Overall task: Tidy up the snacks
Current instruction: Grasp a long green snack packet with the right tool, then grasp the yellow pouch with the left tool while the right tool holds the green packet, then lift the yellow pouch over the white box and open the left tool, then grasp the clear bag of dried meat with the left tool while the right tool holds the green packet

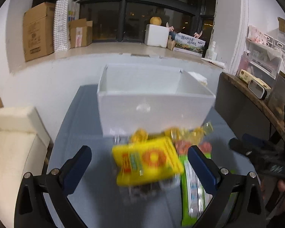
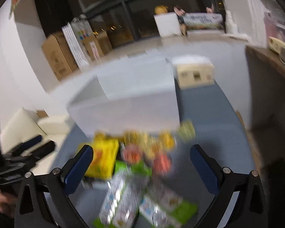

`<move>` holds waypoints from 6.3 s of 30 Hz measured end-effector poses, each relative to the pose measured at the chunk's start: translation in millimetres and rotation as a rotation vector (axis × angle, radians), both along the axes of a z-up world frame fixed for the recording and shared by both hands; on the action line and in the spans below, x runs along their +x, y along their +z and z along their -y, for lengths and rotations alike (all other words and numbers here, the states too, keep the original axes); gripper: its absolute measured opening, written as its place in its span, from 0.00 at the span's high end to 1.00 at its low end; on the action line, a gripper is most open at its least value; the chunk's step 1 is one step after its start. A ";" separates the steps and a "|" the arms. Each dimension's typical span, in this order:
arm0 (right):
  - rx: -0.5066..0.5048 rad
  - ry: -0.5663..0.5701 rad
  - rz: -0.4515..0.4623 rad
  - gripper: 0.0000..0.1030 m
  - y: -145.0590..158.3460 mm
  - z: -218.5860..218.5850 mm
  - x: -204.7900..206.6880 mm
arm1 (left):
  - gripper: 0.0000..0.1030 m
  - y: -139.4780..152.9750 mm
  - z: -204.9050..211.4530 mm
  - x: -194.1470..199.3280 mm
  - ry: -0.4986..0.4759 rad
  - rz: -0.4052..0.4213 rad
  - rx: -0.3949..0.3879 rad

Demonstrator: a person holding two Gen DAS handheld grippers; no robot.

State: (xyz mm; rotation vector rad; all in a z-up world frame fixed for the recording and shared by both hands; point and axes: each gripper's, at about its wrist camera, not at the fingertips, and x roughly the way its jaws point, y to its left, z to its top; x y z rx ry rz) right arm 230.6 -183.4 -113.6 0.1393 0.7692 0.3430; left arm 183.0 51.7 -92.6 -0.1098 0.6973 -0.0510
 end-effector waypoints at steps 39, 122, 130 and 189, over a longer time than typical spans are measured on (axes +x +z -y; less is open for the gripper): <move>-0.131 -0.037 0.011 0.36 -1.1 19.3 -60.9 | 0.00 -41.3 45.4 -26.8 -0.075 -0.115 -0.046; -0.064 0.057 0.033 0.36 -3.3 36.6 -66.0 | 1.00 32.7 -5.4 11.2 0.010 0.098 -0.002; -0.053 0.114 0.108 0.36 29.8 13.7 -47.4 | 1.00 79.8 -4.7 18.6 -0.017 0.175 0.002; -0.166 0.347 0.108 0.00 25.0 12.8 4.9 | 0.00 45.6 5.2 32.5 -0.032 0.061 0.010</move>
